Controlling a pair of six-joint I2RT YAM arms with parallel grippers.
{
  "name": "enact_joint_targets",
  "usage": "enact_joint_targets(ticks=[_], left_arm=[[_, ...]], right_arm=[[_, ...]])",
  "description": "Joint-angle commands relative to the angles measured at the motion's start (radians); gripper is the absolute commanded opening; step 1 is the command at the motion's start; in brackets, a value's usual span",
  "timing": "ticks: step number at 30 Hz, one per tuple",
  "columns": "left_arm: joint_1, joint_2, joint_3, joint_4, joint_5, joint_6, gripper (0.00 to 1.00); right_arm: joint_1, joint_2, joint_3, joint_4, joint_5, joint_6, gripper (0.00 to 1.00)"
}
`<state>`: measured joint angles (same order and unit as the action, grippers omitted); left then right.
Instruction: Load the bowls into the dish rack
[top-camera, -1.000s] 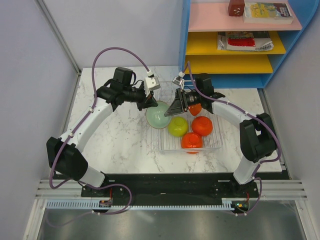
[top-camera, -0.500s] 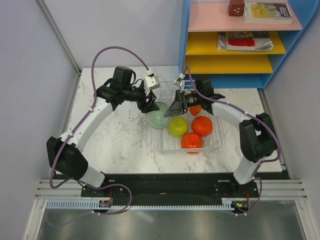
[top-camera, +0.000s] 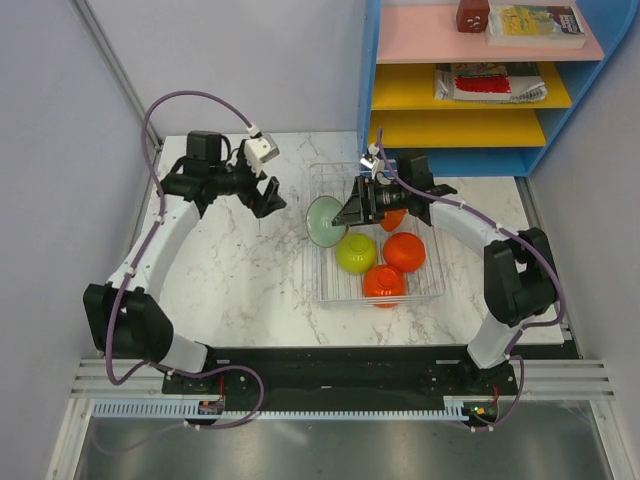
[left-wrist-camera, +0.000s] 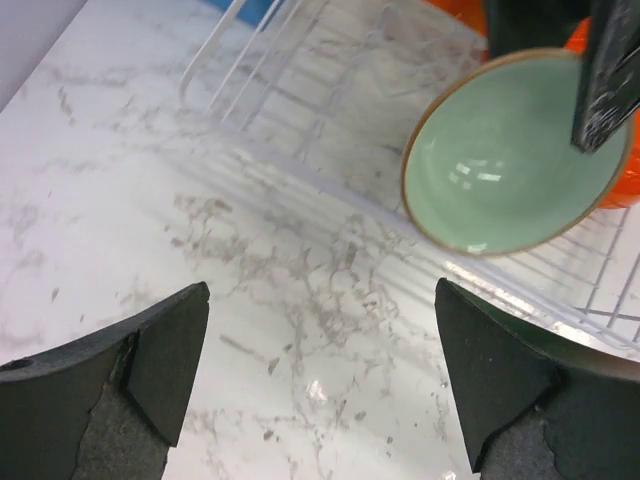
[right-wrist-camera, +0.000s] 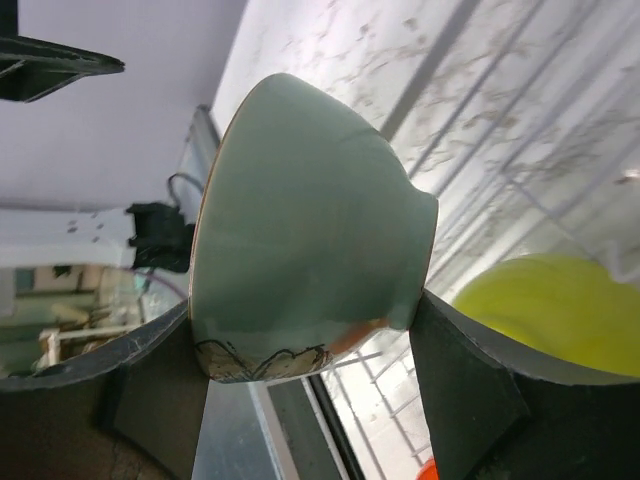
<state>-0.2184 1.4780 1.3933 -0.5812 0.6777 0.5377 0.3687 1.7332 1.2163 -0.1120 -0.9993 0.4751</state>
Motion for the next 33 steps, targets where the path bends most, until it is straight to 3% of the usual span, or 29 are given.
enact_joint_targets(ticks=[1,11,21,33], left_arm=[[0.1,-0.109,-0.091,0.044,-0.069,-0.081,1.0],[0.249,-0.237,-0.342,0.08,-0.159,-0.133,1.0],[0.315,-0.289,-0.484,0.083,-0.248,-0.148,1.0],[0.389,-0.317,-0.513,0.092,-0.225,-0.16,1.0]], right_arm=[[-0.002,-0.081,0.14,-0.112,0.244,-0.114,0.0],[0.065,-0.08,0.342,-0.265,0.815,-0.177,0.0],[0.321,-0.032,0.402,-0.314,1.442,-0.364,0.0],[0.403,0.02,0.401,-0.287,1.659,-0.443,0.0]])
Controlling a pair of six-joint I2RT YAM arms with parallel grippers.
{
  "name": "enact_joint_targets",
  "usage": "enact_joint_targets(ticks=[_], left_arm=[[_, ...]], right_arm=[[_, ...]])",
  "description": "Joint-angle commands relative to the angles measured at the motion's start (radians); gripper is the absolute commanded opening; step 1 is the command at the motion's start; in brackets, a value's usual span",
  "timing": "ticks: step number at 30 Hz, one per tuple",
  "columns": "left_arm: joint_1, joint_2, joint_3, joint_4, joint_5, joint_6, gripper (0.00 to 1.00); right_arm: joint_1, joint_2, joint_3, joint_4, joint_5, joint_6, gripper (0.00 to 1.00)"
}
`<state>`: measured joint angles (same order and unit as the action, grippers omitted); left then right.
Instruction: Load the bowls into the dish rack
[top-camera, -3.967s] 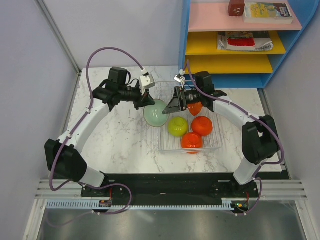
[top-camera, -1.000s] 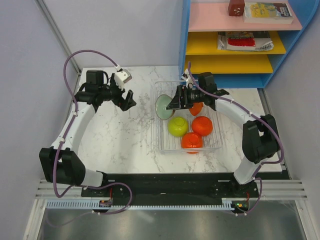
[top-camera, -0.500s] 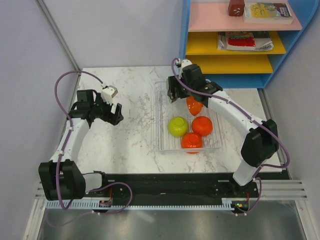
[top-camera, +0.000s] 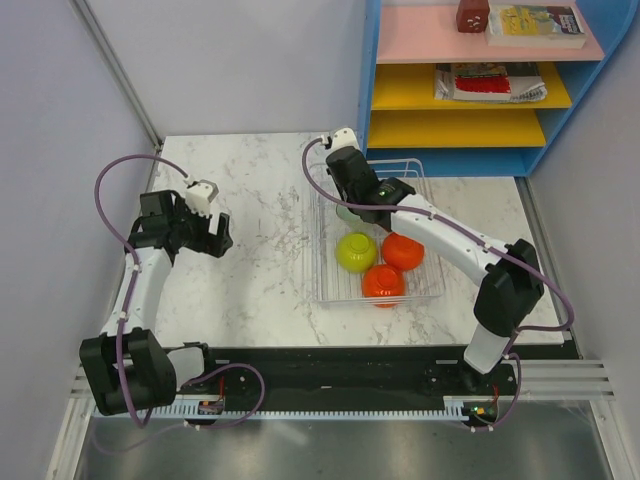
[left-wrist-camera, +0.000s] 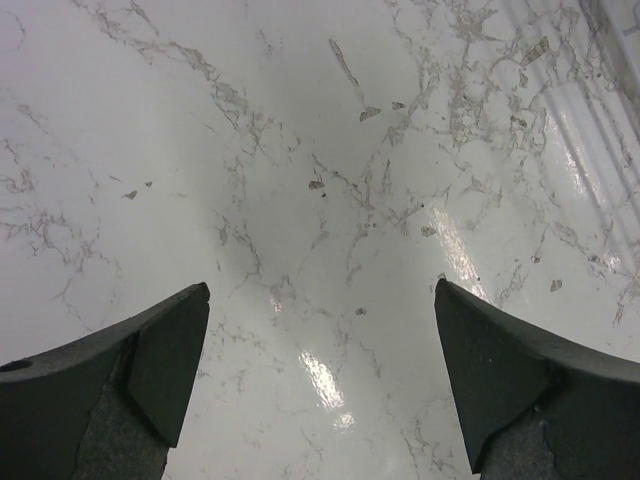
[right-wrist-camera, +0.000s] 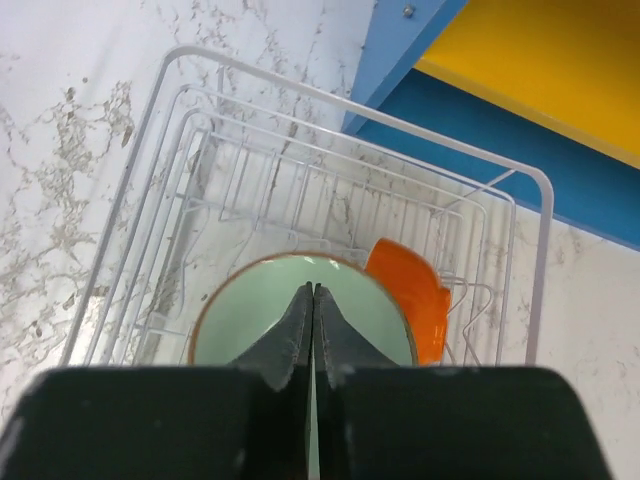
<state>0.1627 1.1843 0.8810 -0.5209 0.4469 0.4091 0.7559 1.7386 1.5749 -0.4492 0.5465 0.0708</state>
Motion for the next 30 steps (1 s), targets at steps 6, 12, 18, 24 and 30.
enact_joint_targets(ticks=[6,12,18,24,30], left_arm=[[0.008,-0.023,0.01,0.03,0.019,-0.03,1.0],[0.006,-0.025,0.035,0.007,0.117,0.019,1.0],[-0.102,0.044,0.176,-0.094,0.125,0.083,1.0],[-0.372,0.139,0.352,-0.168,0.042,0.1,1.0],[-0.569,0.421,0.666,-0.335,-0.026,0.063,1.0]], right_arm=[[0.022,0.026,0.036,0.05,0.09,-0.034,0.0],[0.023,0.03,0.063,0.037,0.087,-0.042,0.0],[-0.004,-0.008,0.102,0.033,0.115,-0.046,0.0],[-0.13,-0.065,0.16,-0.005,-0.015,-0.011,0.17],[-0.288,-0.116,0.188,-0.072,-0.275,0.035,0.67]])
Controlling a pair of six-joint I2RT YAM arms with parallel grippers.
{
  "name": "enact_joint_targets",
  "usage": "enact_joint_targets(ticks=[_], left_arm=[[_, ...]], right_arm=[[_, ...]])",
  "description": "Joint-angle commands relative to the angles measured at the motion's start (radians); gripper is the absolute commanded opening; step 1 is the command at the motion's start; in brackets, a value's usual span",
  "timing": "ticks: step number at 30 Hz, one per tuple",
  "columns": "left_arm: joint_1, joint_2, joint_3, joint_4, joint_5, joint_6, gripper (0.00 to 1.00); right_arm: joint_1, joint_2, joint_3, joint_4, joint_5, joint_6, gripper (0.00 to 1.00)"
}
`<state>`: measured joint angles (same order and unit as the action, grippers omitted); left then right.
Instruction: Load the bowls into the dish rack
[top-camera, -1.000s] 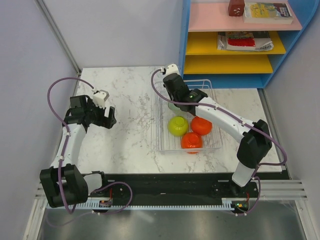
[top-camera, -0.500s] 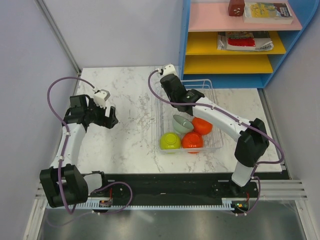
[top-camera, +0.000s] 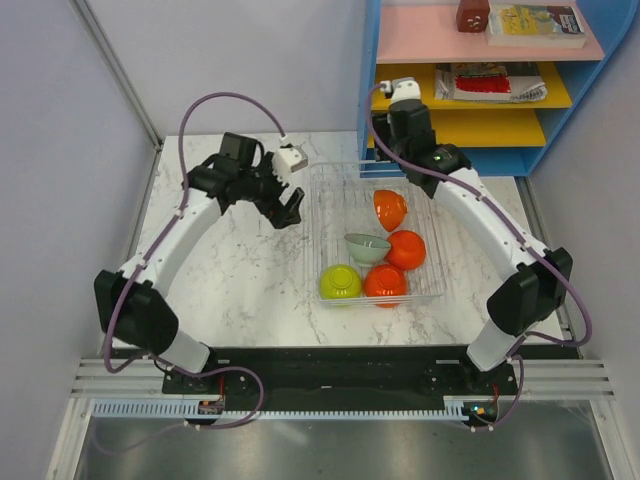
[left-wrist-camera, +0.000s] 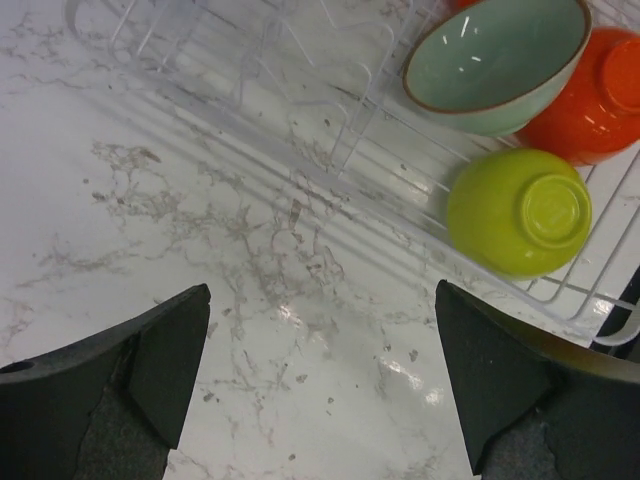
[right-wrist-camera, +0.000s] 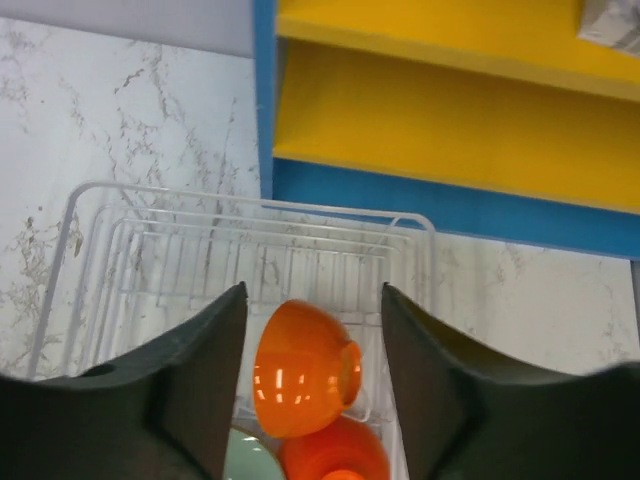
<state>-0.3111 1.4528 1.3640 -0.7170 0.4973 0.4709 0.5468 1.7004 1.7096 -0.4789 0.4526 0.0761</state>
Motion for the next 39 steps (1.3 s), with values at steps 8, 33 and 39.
enact_joint_targets(ticks=[8,33,39], left_arm=[[-0.229,0.498,0.529,-0.318,-0.158,-0.1,1.0],[-0.352,0.721,0.825,-0.601,0.115,-0.037,1.0],[-0.376,0.764,0.84,-0.654,0.124,-0.034,0.99]], right_arm=[[-0.166,-0.169,-0.008,-0.079,-0.342,0.016,0.9],[-0.358,-0.295,-0.12,-0.104,-0.494,0.037,0.91],[-0.386,-0.311,-0.131,-0.102,-0.517,0.03,0.91]])
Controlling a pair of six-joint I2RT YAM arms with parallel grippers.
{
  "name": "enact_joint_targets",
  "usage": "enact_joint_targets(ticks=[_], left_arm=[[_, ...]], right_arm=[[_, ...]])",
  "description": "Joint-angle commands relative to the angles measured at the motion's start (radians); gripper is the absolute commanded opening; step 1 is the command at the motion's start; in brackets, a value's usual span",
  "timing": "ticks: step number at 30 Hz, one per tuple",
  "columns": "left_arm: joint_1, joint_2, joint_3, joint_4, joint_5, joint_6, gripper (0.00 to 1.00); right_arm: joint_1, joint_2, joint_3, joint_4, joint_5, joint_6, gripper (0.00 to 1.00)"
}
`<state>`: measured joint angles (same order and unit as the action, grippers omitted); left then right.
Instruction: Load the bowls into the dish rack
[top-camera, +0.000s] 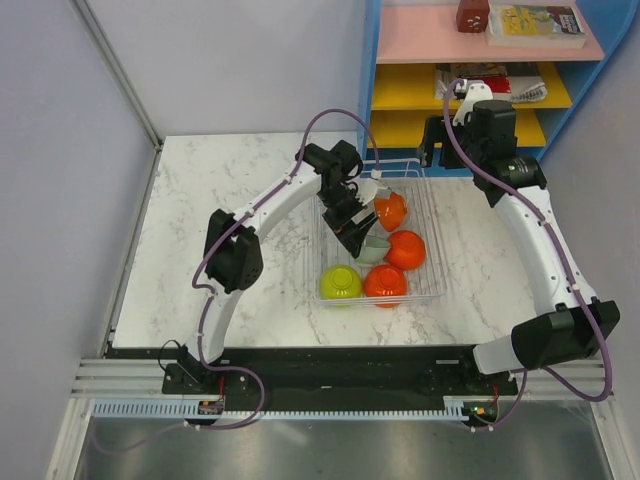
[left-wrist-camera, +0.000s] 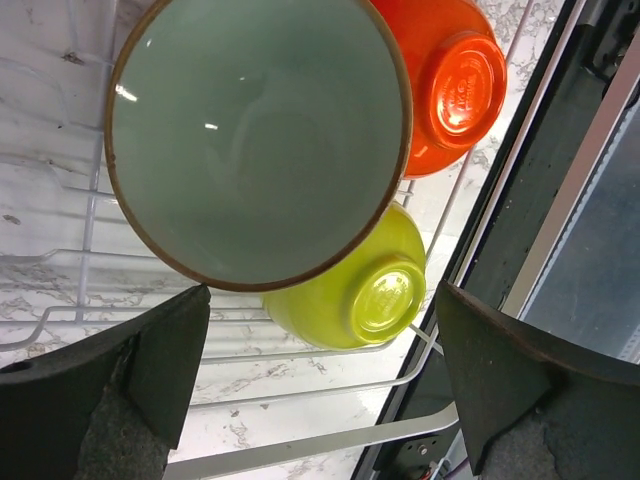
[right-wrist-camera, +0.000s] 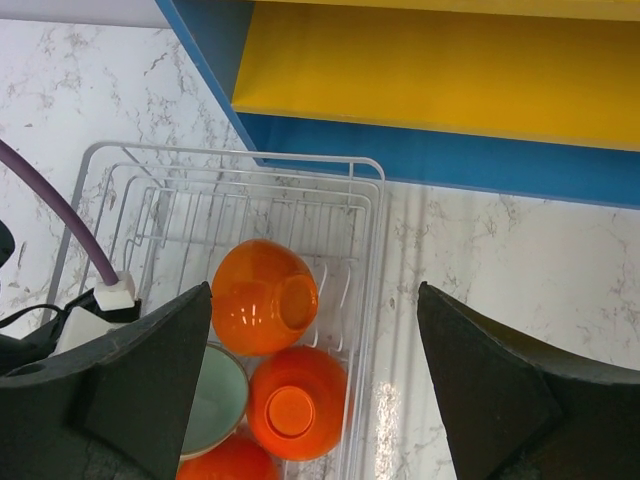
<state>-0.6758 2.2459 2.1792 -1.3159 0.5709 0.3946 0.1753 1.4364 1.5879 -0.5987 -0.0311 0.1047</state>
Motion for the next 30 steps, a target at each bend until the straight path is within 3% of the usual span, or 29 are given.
enact_joint_targets(ticks=[1,6,13,30], left_arm=[[-0.013,-0.023,0.024,-0.059,0.052,0.046,0.98],[-0.034,-0.078,-0.015,-0.017,0.003,0.13,0.94],[-0.085,-0.22,-0.197,0.15,-0.172,0.237,0.94],[-0.134,-0.106,-0.167,0.233,-0.252,0.326,0.91]], right_arm=[[-0.017,-0.05,-0.011,0.019,-0.038,0.003,0.91],[-0.023,-0.056,-0.031,0.022,-0.053,-0.008,0.9],[-0.037,-0.059,-0.045,0.023,-0.076,-0.014,0.91],[-0.066,-0.071,-0.068,0.02,-0.124,-0.028,0.91]])
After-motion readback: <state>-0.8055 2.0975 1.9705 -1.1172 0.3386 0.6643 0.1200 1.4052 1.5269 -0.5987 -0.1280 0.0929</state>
